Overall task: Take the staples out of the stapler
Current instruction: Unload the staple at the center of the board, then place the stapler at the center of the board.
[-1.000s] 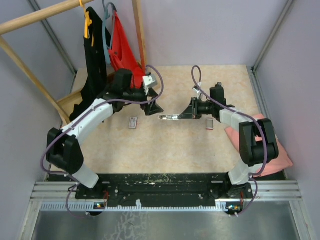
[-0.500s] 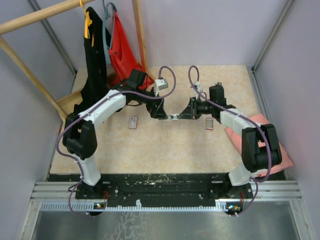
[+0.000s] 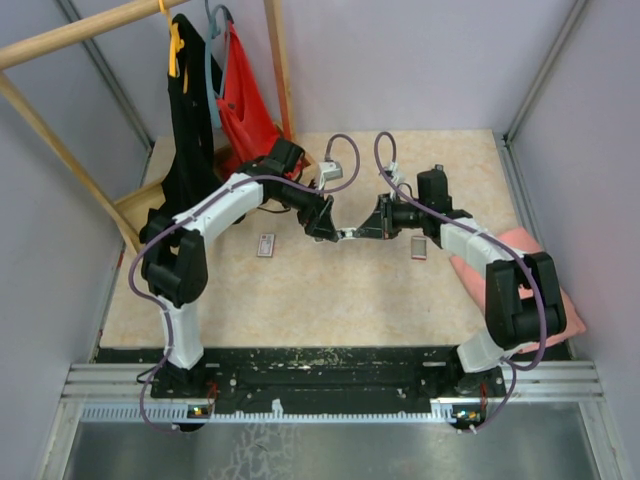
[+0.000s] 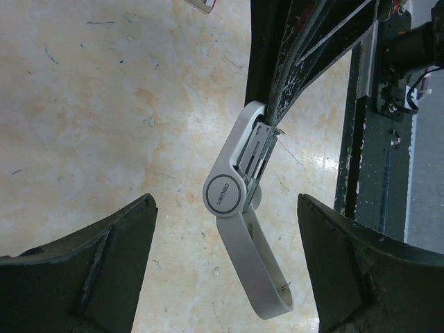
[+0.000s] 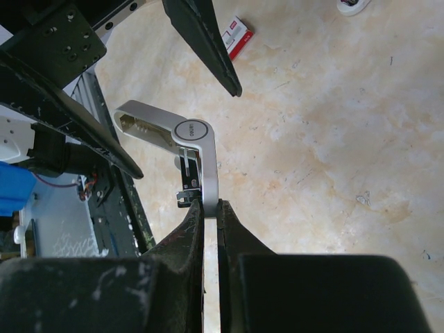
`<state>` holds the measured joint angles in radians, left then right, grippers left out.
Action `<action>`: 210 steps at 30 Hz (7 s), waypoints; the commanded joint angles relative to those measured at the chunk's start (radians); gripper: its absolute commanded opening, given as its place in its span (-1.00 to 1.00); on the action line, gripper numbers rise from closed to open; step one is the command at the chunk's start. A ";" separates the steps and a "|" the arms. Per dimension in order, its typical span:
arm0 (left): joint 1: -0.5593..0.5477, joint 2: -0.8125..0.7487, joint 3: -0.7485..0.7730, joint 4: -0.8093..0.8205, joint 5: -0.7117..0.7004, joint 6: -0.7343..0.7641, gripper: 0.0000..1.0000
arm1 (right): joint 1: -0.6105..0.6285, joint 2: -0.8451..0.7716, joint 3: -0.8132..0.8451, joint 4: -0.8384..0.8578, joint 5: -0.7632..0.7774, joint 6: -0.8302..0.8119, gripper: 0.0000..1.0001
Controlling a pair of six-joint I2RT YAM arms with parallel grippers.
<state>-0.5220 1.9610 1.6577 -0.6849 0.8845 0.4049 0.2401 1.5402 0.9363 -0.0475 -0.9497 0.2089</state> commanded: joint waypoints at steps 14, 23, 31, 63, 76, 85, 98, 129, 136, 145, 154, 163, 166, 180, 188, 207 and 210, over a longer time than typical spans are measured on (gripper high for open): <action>-0.009 0.058 0.066 -0.056 0.069 0.012 0.29 | 0.011 -0.060 0.006 0.040 -0.023 -0.022 -1.00; -0.009 0.065 0.075 -0.056 0.089 0.011 0.06 | 0.017 -0.060 0.004 0.037 -0.021 -0.029 -1.00; -0.010 0.065 0.078 -0.060 0.108 0.010 -0.09 | 0.018 -0.059 0.004 0.037 -0.018 -0.029 -1.00; -0.024 0.083 0.099 -0.085 0.123 0.018 -0.76 | 0.019 -0.062 0.001 0.052 -0.027 -0.012 -1.00; -0.024 0.065 0.100 -0.077 0.039 0.016 -1.00 | 0.003 -0.066 0.027 0.004 0.009 -0.069 -0.21; -0.027 0.011 0.010 0.093 -0.177 -0.024 -1.00 | -0.075 -0.103 0.033 -0.006 0.038 -0.079 0.11; -0.106 -0.072 -0.218 0.408 -0.527 0.037 -1.00 | -0.266 -0.139 0.009 0.079 0.103 0.051 0.32; -0.555 -0.081 -0.895 1.673 -1.396 0.633 -1.00 | -0.398 -0.152 -0.015 0.115 0.180 0.137 0.34; -0.565 -0.111 -0.882 1.485 -1.297 0.552 -1.00 | -0.397 -0.149 -0.016 0.117 0.171 0.142 0.34; -0.585 -0.057 -0.842 1.308 -1.280 0.651 -1.00 | -0.398 -0.150 -0.019 0.119 0.160 0.148 0.34; -0.583 -0.092 -0.793 1.226 -1.322 0.623 -1.00 | -0.397 -0.150 -0.019 0.122 0.155 0.153 0.33; -0.581 -0.064 -0.795 1.175 -1.300 0.680 -1.00 | -0.398 -0.157 -0.021 0.121 0.154 0.158 0.33; -0.589 -0.038 -0.774 1.007 -1.269 0.713 -1.00 | -0.398 -0.157 -0.022 0.122 0.151 0.158 0.33; -0.548 -0.241 -0.845 1.318 -1.220 0.342 -1.00 | -0.398 -0.151 -0.027 0.127 0.146 0.167 0.32; -0.310 -0.304 -0.630 0.753 -0.495 -0.002 -1.00 | -0.398 -0.137 -0.031 0.135 0.122 0.174 0.33; -0.136 -0.255 -0.354 0.401 -0.407 -0.003 -1.00 | -0.221 -0.325 -0.104 0.166 0.006 -0.221 0.30; -0.090 -0.275 -0.352 0.367 -0.341 -0.020 -1.00 | -0.194 -0.392 -0.124 0.098 -0.035 -0.399 0.32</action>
<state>-0.6609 1.7134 1.2778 -0.2153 0.4026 0.4240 0.0189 1.2484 0.8246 0.0708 -0.9077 0.0929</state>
